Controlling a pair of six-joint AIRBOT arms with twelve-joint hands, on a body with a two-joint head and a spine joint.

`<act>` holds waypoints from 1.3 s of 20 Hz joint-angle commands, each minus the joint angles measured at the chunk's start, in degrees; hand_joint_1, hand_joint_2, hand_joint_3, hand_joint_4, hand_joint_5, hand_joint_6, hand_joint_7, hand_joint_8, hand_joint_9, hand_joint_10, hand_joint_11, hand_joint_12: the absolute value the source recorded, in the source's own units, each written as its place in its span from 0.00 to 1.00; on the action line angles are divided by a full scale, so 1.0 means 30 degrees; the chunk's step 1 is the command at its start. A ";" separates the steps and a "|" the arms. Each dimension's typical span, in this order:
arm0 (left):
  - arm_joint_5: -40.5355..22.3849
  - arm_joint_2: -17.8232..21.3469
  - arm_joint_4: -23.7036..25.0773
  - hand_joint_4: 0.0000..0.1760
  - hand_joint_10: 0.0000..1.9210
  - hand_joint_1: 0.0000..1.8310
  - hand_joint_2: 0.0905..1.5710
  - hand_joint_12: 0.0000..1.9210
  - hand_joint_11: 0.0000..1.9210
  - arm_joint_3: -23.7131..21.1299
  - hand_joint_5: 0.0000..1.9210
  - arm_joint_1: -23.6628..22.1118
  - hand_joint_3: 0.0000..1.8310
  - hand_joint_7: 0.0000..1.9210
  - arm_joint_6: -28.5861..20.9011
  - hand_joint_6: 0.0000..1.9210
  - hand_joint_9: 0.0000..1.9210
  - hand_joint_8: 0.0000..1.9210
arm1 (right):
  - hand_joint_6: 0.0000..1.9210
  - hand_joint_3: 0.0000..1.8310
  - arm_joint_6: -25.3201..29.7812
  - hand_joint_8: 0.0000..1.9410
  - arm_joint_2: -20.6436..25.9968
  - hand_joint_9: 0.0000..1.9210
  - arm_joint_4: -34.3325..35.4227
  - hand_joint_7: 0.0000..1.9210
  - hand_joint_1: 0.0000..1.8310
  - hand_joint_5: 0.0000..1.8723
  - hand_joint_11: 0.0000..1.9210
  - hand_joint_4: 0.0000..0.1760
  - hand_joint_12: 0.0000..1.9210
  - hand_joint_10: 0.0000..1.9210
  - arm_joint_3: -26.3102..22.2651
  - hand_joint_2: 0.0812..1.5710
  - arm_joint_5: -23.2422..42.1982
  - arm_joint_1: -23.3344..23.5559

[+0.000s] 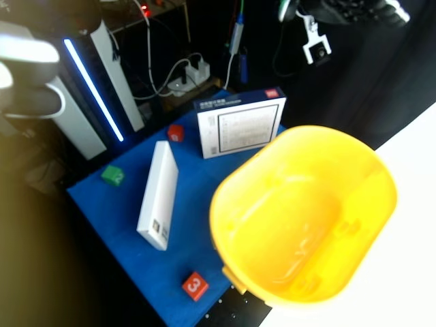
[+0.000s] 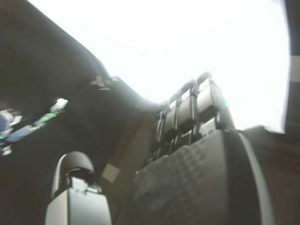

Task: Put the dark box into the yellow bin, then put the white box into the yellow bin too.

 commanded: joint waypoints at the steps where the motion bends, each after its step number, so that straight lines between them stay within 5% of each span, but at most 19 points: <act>1: -0.2000 0.0019 -0.0236 0.00 0.00 0.18 0.59 0.04 0.03 0.0205 0.02 -0.0286 0.00 0.05 -0.0479 0.01 0.01 0.01 | 0.00 0.00 -0.0109 0.00 0.0000 0.11 0.0375 0.13 0.03 0.09 0.00 0.00 0.19 0.00 0.0043 0.65 0.1845 0.0414; 8: -0.1181 0.0309 0.3479 0.00 0.00 0.15 0.58 0.04 0.00 0.0105 0.00 -0.0358 0.00 0.02 -0.3017 0.00 0.00 0.00 | 0.00 0.00 -0.0109 0.00 0.0000 0.10 0.0425 0.12 0.04 0.08 0.00 0.00 0.19 0.00 0.0056 0.65 0.1650 0.0409; 9: -0.0904 0.0412 0.3909 0.08 0.00 0.17 0.58 0.03 0.00 -0.0025 0.00 -0.0379 0.00 0.01 -0.3026 0.00 0.00 0.00 | 0.00 0.00 -0.0109 0.00 0.0002 0.09 0.0434 0.12 0.04 0.07 0.00 0.00 0.18 0.00 0.0058 0.65 0.1620 0.0409; 10: -0.0478 0.0534 0.4504 0.35 0.00 0.22 0.54 0.01 0.00 -0.0172 0.01 -0.0454 0.00 0.01 -0.3026 0.00 0.00 0.00 | 0.00 0.00 -0.0109 0.00 0.0002 0.09 0.0442 0.12 0.03 0.07 0.00 0.00 0.16 0.00 0.0060 0.67 0.1595 0.0409; 11: -0.0041 0.0632 0.5053 0.52 0.00 0.25 0.48 0.01 0.00 -0.0273 0.01 -0.0570 0.00 0.02 -0.3040 0.00 0.00 0.00 | 0.00 0.00 -0.0109 0.00 0.0002 0.09 0.0442 0.12 0.03 0.07 0.00 0.00 0.15 0.00 0.0058 0.67 0.1586 0.0407; 16: 0.1909 0.0995 0.7843 0.53 0.00 0.27 0.43 0.01 0.01 -0.0701 0.00 -0.0792 0.00 0.01 -0.3800 0.00 0.00 0.00 | 0.00 0.00 -0.0107 0.00 -0.0002 0.09 0.0455 0.12 0.04 0.08 0.00 0.00 0.14 0.00 0.0048 0.66 0.1544 0.0397; 17: 0.2226 0.1008 0.8429 0.76 0.00 0.31 0.56 0.00 0.00 -0.0762 0.01 -0.0937 0.01 0.01 -0.4052 0.00 0.00 0.00 | 0.00 0.00 -0.0107 0.00 -0.0002 0.08 0.0467 0.13 0.03 0.08 0.00 0.00 0.12 0.00 0.0052 0.66 0.1507 0.0395; 18: 0.2494 0.1004 0.8941 0.87 0.00 0.41 0.61 0.02 0.03 -0.0787 0.06 -0.1143 0.01 0.05 -0.4262 0.00 0.05 0.00 | 0.00 0.00 -0.0107 0.00 -0.0002 0.09 0.0480 0.13 0.03 0.08 0.00 0.00 0.12 0.00 0.0056 0.66 0.1480 0.0395; 19: 0.3030 0.0991 0.9764 0.97 0.00 0.39 0.59 0.02 0.06 -0.0850 0.07 -0.1583 0.00 0.07 -0.4543 0.00 0.08 0.00 | 0.00 0.00 -0.0107 0.00 -0.0002 0.09 0.0492 0.14 0.04 0.09 0.00 0.00 0.14 0.00 0.0058 0.66 0.1461 0.0393; 20: 0.3533 0.0955 1.0610 0.99 0.00 0.36 0.58 0.03 0.06 -0.0911 0.06 -0.2012 0.00 0.07 -0.4785 0.00 0.08 0.00 | 0.00 0.00 -0.0107 0.00 -0.0002 0.09 0.0501 0.15 0.04 0.09 0.00 0.00 0.14 0.00 0.0058 0.66 0.1456 0.0393; 21: 0.4025 0.0823 1.1506 0.76 0.00 0.28 0.61 0.03 0.06 -0.0934 0.04 -0.2520 0.01 0.05 -0.5102 0.00 0.07 0.00 | 0.00 0.00 -0.0107 0.00 -0.0002 0.10 0.0507 0.16 0.06 0.11 0.00 0.00 0.17 0.00 0.0058 0.65 0.1456 0.0390; 22: 0.4310 0.0643 1.2153 0.72 0.00 0.25 0.62 0.02 0.06 -0.0913 0.04 -0.2889 0.01 0.05 -0.5387 0.00 0.07 0.00 | 0.00 0.00 -0.0107 0.00 -0.0002 0.11 0.0511 0.16 0.06 0.10 0.00 0.00 0.17 0.00 0.0056 0.65 0.1456 0.0386; 24: 0.4638 0.0384 1.2713 0.43 0.00 0.17 0.68 0.03 0.08 -0.0892 0.04 -0.3204 0.01 0.06 -0.5456 0.00 0.09 0.00 | 0.00 0.00 -0.0107 0.00 -0.0005 0.11 0.0511 0.16 0.05 0.10 0.00 0.00 0.18 0.00 0.0052 0.65 0.1456 0.0382; 26: 0.4925 0.0072 1.3164 0.43 0.00 0.06 0.74 0.03 0.09 -0.0760 0.06 -0.3363 0.01 0.08 -0.5666 0.00 0.10 0.00 | 0.00 0.00 -0.0107 0.00 -0.0005 0.10 0.0536 0.15 0.05 0.10 0.00 0.00 0.16 0.00 0.0050 0.65 0.1456 0.0382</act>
